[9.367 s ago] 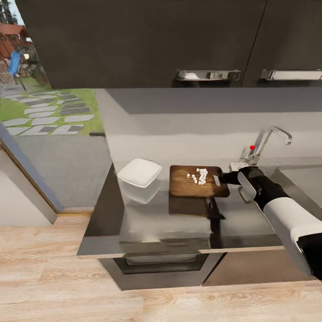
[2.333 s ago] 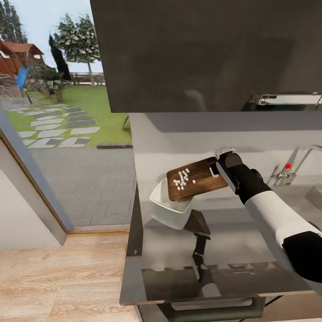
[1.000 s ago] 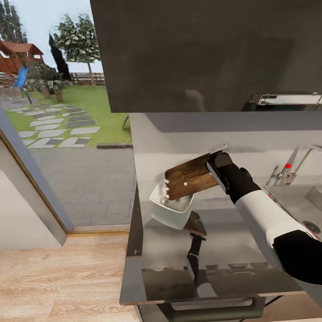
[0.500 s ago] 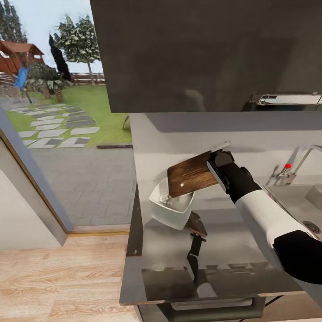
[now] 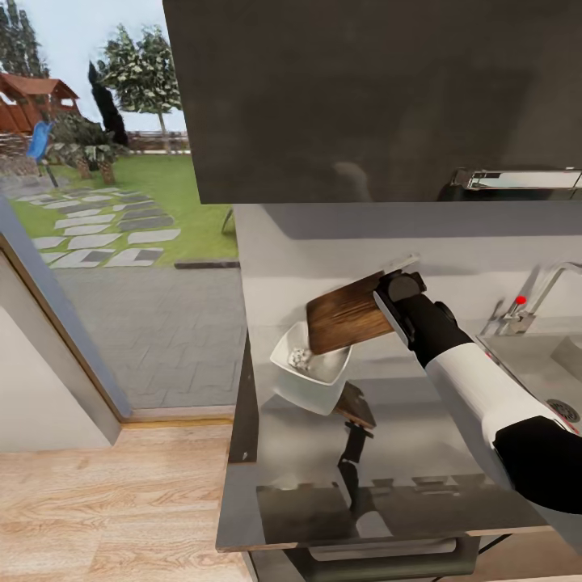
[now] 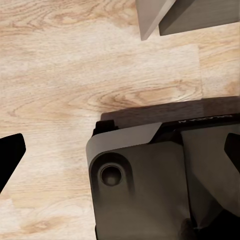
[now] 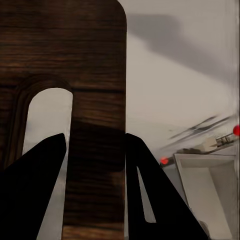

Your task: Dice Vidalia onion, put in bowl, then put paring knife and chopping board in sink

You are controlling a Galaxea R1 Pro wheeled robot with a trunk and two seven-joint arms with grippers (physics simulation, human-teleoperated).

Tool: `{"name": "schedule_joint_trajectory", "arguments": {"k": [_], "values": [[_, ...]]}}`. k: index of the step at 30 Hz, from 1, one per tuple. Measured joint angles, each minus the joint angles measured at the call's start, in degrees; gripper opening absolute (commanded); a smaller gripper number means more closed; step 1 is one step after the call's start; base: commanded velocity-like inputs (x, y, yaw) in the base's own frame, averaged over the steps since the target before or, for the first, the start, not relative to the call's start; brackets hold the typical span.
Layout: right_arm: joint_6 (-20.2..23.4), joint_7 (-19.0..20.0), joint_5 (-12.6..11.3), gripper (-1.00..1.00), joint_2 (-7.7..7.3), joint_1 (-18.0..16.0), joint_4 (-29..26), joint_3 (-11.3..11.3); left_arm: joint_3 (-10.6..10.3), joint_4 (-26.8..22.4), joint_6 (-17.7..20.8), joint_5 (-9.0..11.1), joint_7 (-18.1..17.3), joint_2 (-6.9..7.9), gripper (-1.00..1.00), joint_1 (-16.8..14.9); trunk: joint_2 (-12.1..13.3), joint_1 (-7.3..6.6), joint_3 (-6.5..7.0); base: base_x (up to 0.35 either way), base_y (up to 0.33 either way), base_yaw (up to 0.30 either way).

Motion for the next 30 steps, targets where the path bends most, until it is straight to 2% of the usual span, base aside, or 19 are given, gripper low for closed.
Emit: {"name": "schedule_joint_trajectory", "arguments": {"k": [10,14,16,19,21,23,25,30], "values": [[-0.14,-1.09,-0.22,-1.00,-0.11,0.00,-0.04,-0.13,0.00,0.00,0.02,-0.01,0.00,-0.01,1.00,-0.01,0.00,0.00,0.00,0.000,0.000,0.000],[-0.44,-0.68,-0.51,-1.00,-0.64,0.00,-0.08,-0.95,0.00,0.00,0.02,-0.01,0.01,-0.01,1.00,-0.01,0.00,0.00,0.00,0.000,0.000,0.000],[-0.52,0.43,-0.71,-1.00,-1.19,-0.01,-0.07,-3.88,0.00,0.00,0.02,-0.02,0.00,0.00,1.00,-0.01,0.00,0.00,0.00,0.000,0.000,0.000],[-0.61,5.01,-1.36,-1.00,-2.03,-0.02,0.03,-11.86,0.00,0.00,0.02,-0.02,0.01,-0.01,1.00,-0.01,0.00,0.00,0.00,0.000,0.000,0.000],[-0.65,9.15,-1.45,-1.00,-3.11,-0.03,0.06,-15.82,0.00,0.00,0.02,-0.01,0.03,-0.01,1.00,0.00,0.00,0.00,0.00,0.000,0.000,0.000],[-0.71,13.33,-1.35,-1.00,-4.68,-0.02,0.12,-17.54,0.00,0.00,0.02,0.03,0.06,0.02,1.00,0.00,0.00,0.00,0.00,0.000,0.000,0.000],[-0.76,16.72,-1.35,-1.00,-5.90,-0.02,0.50,-18.27,0.00,0.00,0.02,0.03,0.07,0.04,1.00,-0.01,0.00,0.00,0.00,0.000,0.000,0.000],[-2.44,20.84,-1.52,-1.00,-6.92,0.15,1.90,-18.65,0.00,0.00,-0.02,0.02,0.03,0.02,1.00,0.00,0.00,0.00,0.00,0.000,0.000,0.000]]}}
